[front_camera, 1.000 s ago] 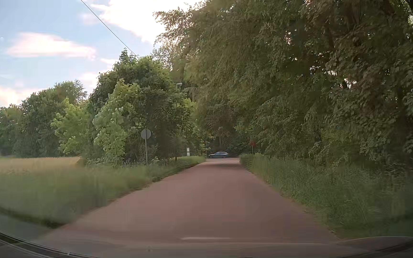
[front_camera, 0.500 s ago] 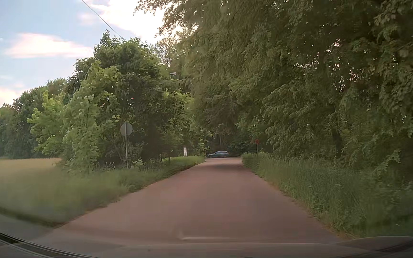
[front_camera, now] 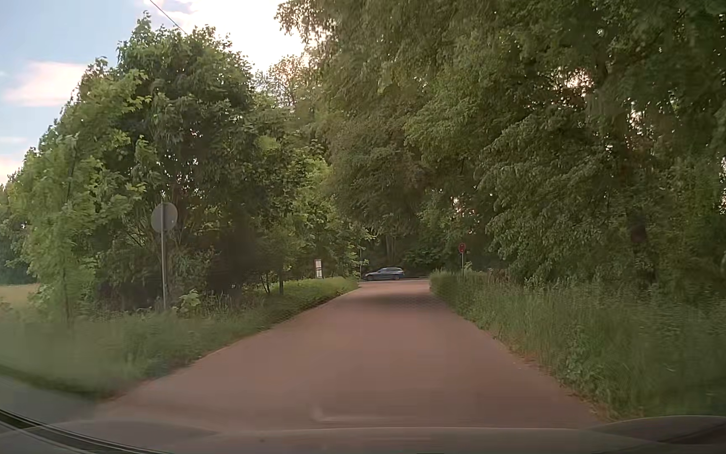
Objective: Follow the waypoints while adhering to traffic rules and regulations
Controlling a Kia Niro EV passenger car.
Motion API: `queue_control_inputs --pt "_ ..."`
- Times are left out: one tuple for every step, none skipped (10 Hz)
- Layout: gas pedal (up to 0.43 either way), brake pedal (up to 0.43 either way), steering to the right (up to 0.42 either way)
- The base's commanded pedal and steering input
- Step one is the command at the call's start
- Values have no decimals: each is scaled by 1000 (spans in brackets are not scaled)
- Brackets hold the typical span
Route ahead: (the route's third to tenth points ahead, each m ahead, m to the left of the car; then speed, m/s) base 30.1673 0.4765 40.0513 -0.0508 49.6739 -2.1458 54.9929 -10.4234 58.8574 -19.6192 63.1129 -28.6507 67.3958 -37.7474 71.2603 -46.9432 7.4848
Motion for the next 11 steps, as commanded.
queue_control_inputs --pt "98 18 -1" --pt "98 18 -1" --pt "98 18 -1" --pt "98 18 -1" --pt "98 18 0" --pt "98 18 1" --pt "98 18 1" --pt "98 18 1" --pt "87 18 3" --pt "79 18 4" --pt "47 18 5"
